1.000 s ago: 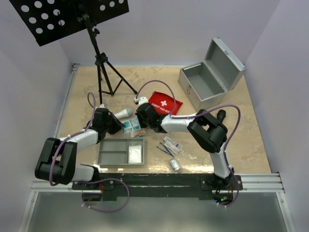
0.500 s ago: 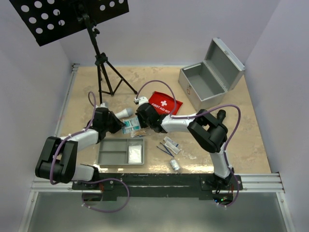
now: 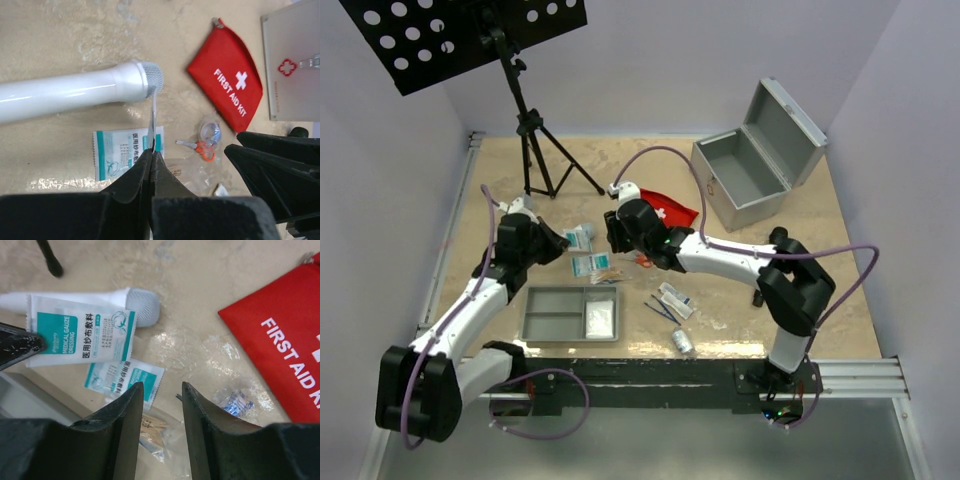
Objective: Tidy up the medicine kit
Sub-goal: Pick up the medical item at the center of the board, then move the medicine box compartment to the center of the board.
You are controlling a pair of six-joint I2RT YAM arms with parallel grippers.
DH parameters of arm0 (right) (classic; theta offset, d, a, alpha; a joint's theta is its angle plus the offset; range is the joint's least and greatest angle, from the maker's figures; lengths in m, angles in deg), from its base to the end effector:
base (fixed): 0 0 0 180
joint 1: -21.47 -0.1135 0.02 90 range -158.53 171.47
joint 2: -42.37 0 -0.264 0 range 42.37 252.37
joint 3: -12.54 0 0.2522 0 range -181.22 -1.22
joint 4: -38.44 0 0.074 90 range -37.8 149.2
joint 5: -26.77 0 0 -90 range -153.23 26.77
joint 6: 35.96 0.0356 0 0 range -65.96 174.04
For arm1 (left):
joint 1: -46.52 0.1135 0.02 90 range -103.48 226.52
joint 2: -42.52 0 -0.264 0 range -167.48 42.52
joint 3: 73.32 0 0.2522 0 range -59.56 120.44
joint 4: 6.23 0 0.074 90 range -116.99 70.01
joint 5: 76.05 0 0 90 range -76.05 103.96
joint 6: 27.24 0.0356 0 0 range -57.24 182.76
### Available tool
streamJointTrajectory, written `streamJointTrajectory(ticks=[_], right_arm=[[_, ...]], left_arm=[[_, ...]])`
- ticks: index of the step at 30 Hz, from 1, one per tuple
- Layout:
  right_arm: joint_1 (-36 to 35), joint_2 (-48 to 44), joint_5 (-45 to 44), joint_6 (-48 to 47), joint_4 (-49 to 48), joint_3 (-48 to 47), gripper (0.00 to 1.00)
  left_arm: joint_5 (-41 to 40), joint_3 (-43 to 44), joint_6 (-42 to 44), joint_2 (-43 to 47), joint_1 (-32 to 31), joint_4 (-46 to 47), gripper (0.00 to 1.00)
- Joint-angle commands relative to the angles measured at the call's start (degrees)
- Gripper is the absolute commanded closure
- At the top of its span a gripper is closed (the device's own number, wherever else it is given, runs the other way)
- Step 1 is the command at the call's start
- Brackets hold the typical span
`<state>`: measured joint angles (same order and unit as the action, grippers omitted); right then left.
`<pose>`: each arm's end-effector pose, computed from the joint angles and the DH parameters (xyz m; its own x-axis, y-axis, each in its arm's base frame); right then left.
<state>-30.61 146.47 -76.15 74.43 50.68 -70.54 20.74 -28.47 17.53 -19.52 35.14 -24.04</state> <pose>0.2586 0.3190 0.2195 -0.5438 -0.1455 -0.8265 -0.4956 0.8505 0.1764 0.2214 -0.0489 0.2094 -0.6025 -0.5978 -0.5288 -0.1943 0.7525 -0.6293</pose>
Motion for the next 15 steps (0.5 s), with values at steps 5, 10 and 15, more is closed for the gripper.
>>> streamJointTrajectory(ticks=[5, 10, 15], right_arm=[[-3.2, -8.9, 1.2, 1.7, 3.7, 4.3, 0.55], [-6.9, -12.2, 4.0, 6.6, 2.1, 11.9, 0.52], [-8.0, -12.5, 5.5, 9.8, -0.1, 15.9, 0.59]], left_arm=[[-2.8, 4.4, 2.7, 12.1, 0.3, -12.1, 1.0], [-3.0, 4.5, 2.4, 18.9, 0.3, -15.5, 1.0], [-1.0, 4.9, 1.7, 22.1, 0.3, -17.2, 1.0]])
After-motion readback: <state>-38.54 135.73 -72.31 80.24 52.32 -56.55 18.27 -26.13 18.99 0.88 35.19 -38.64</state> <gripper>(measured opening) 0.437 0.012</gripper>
